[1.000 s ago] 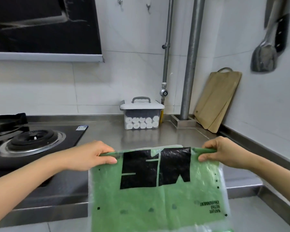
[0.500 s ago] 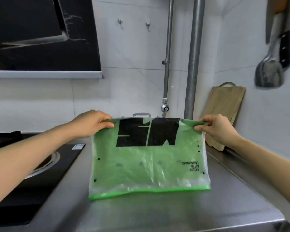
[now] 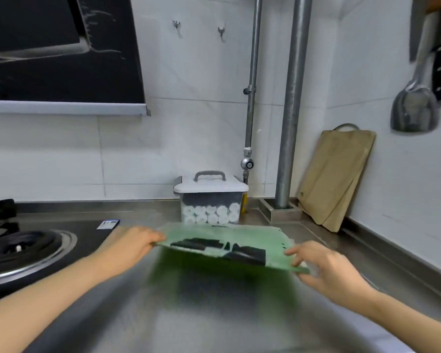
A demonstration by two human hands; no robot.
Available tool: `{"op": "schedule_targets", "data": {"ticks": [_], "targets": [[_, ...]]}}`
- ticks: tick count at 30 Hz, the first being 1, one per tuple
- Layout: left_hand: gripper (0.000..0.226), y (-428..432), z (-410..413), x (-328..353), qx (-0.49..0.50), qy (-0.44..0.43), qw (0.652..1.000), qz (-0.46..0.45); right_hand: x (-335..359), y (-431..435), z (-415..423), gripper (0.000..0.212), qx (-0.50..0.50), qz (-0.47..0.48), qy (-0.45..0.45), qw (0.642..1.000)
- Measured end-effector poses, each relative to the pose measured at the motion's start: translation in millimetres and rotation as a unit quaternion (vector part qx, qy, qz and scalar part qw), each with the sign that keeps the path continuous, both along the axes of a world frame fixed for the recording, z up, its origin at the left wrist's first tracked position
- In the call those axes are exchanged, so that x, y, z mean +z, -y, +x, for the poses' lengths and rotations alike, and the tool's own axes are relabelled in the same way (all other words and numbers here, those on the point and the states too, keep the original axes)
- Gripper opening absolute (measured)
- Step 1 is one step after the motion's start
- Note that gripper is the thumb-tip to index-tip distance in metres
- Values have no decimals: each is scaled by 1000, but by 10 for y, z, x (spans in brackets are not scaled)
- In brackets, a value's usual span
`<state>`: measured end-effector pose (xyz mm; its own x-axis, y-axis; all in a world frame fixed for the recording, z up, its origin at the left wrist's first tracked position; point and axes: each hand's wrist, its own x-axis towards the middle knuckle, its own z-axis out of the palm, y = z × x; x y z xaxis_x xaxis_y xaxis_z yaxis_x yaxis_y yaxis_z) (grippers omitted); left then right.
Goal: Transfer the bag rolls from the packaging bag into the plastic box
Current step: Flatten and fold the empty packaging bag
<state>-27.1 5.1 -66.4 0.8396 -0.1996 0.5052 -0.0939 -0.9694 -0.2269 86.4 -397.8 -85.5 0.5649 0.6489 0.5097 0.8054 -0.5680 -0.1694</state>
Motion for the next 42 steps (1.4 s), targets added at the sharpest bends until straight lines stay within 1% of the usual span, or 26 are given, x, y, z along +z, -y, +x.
{"op": "schedule_targets", "data": {"ticks": [3, 5, 7, 8, 9, 10, 12, 13, 14, 15, 16, 18, 20, 21, 22, 24, 25, 27, 28, 30, 33, 36, 37, 38, 39, 42], "targets": [[45, -1, -39, -315, 25, -42, 999, -13, -188, -1, -47, 27, 28, -54, -46, 997], [44, 49, -66, -413, 32, -58, 997, -25, -233, -40, -87, 19, 49, -83, -69, 993], [42, 56, -61, -446, 44, -74, 995, -42, -251, -67, -102, 15, 54, -93, -92, 990], [41, 54, -57, -455, 48, -93, 992, -64, -253, -84, -110, 14, 58, -98, -101, 988], [41, 70, -64, -434, 59, -117, 989, -63, -241, -100, -131, 15, 64, -101, -101, 988], [48, 80, -67, -419, 64, -132, 988, -53, -229, -115, -155, 21, 71, -102, -97, 987], [83, 84, -87, -415, 64, -144, 987, -35, -231, -127, -189, 32, 79, -103, -76, 989], [93, 93, -105, -422, 67, -147, 986, -27, -242, -123, -201, 38, 75, -105, -62, 990], [94, 113, -122, -435, 59, -137, 989, -19, -262, -119, -212, 43, 66, -105, -49, 991], [89, 144, -142, -429, 49, -123, 991, -2, -268, -130, -241, 46, 50, -106, -36, 992], [77, 142, -127, -437, 28, -91, 995, 18, -292, -146, -245, 40, 41, -109, -8, 993], [50, 162, -115, -429, 11, -83, 995, 46, -320, -149, -252, 24, 53, -87, 76, 992], [26, 179, -110, -457, -1, -105, 991, 79, -324, -152, -272, 19, 84, -68, 143, 984], [27, 190, -118, -463, 5, -124, 988, 86, -329, -145, -280, 14, 96, -67, 177, 977], [36, 199, -120, -469, 6, -134, 988, 79, -325, -142, -284, 8, 109, -72, 199, 971], [37, 196, -131, -463, 9, -127, 991, 49, -322, -137, -290, 18, 122, -79, 223, 964], [38, 207, -144, -459, 5, -126, 991, 45, -320, -133, -285, 17, 124, -86, 224, 963], [42, 217, -159, -445, -6, -107, 994, 5, -303, -145, -309, 8, 126, -101, 209, 965], [42, 198, -147, -457, 3, -117, 993, -3, -284, -155, -332, 9, 130, -103, 193, 967], [45, 217, -189, -426, 29, -176, 983, -49, -229, -151, -400, 16, 137, -106, 154, 973], [52, 299, -250, -328, 61, -225, 968, -89, -159, -141, -480, 29, 150, -118, 116, 975], [53, 449, -287, -298, 89, -216, 967, -106, -94, -199, -569, 31, 167, -105, 90, 976], [66, 521, -301, -298, 101, -209, 967, -107, -76, -238, -609, 32, 179, -101, 88, 975], [85, 609, -321, -307, 110, -209, 964, -118, -57, -283, -656, 33, 198, -98, 80, 972], [97, 700, -332, -333, 127, -223, 958, -126, -44, -324, -708, 33, 217, -97, 66, 969], [106, 912, -319, -376, 171, -258, 941, -140, -16, -455, -864, 32, 266, -100, 23, 958]]}}
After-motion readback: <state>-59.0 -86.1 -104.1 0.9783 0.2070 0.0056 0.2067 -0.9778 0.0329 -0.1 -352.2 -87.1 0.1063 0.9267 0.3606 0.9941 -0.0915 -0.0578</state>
